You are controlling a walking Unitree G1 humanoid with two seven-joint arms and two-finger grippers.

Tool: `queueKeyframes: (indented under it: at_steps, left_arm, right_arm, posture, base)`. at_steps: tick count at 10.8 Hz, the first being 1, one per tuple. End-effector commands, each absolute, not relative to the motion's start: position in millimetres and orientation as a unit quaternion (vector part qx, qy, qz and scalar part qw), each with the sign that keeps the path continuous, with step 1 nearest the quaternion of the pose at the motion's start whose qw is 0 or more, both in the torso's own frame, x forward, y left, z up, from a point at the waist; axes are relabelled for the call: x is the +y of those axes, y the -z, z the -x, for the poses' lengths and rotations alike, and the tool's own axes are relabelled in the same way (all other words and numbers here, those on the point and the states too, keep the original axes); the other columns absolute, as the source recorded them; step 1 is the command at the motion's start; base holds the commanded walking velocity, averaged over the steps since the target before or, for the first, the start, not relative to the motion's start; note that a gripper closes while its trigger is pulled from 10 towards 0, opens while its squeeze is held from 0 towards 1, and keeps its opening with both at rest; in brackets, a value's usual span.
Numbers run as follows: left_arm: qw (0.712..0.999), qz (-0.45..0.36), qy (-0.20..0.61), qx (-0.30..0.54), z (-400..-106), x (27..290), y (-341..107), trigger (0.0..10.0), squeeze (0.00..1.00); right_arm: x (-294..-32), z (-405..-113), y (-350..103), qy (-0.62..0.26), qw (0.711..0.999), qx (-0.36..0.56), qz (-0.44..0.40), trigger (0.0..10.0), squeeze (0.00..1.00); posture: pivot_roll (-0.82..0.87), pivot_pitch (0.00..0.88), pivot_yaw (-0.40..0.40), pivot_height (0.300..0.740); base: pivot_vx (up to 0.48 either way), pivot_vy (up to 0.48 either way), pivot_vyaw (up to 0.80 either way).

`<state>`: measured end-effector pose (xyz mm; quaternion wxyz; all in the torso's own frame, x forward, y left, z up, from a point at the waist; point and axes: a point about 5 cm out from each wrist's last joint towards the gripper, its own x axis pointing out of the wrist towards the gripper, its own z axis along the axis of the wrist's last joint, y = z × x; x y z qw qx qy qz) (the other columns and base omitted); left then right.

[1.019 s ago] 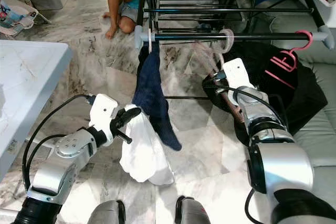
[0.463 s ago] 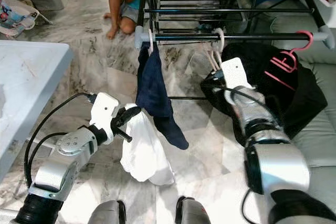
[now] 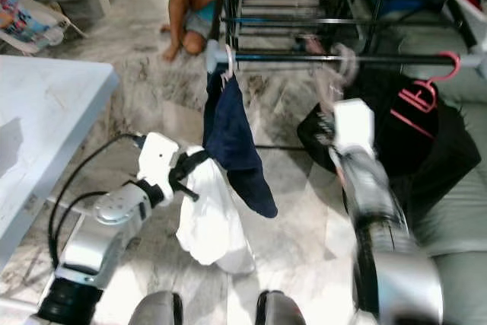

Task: Hang hanger

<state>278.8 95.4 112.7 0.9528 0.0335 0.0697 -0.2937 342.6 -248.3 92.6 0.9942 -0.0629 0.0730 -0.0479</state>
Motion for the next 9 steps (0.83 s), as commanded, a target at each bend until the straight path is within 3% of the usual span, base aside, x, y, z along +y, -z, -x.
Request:
queueKeyframes:
  at_steps: [1,3,4,7,9]
  left_arm:
    - [0.953,-0.040,0.296,0.047,-281,93,-119,10.0,0.00]
    - [0.952,-0.034,0.299,0.051,-283,90,-116,10.0,0.00]
    - [0.953,-0.024,0.297,0.053,-285,87,-116,10.0,0.00]
    - [0.952,-0.019,0.300,0.049,-287,84,-115,10.0,0.00]
    - [0.951,-0.017,0.304,0.047,-288,80,-115,10.0,0.00]
  right_arm:
    - [-249,-338,-96,0.076,0.996,0.045,0.033,10.0,0.00]
    - [-240,-307,-79,0.113,0.993,0.036,0.006,10.0,0.00]
    - [-227,-296,-70,0.090,0.995,0.048,0.009,10.0,0.00]
    - [-231,-291,-77,0.123,0.990,0.059,0.031,10.0,0.00]
    - [-234,-293,-86,0.124,0.991,0.045,0.027,10.0,0.00]
  posture:
    - [0.02,0.000,-0.005,0.740]
    - [-0.01,0.000,-0.006,0.740]
    - [-0.01,0.000,-0.010,0.740]
    - [-0.03,0.000,-0.013,0.740]
    - [-0.03,0.000,-0.017,0.740]
  base:
    - [0.000,0.000,0.00]
    - [0.000,0.000,0.00]
    - [0.000,0.000,0.00]
    - [0.000,0.000,0.00]
    - [-0.242,0.000,0.00]
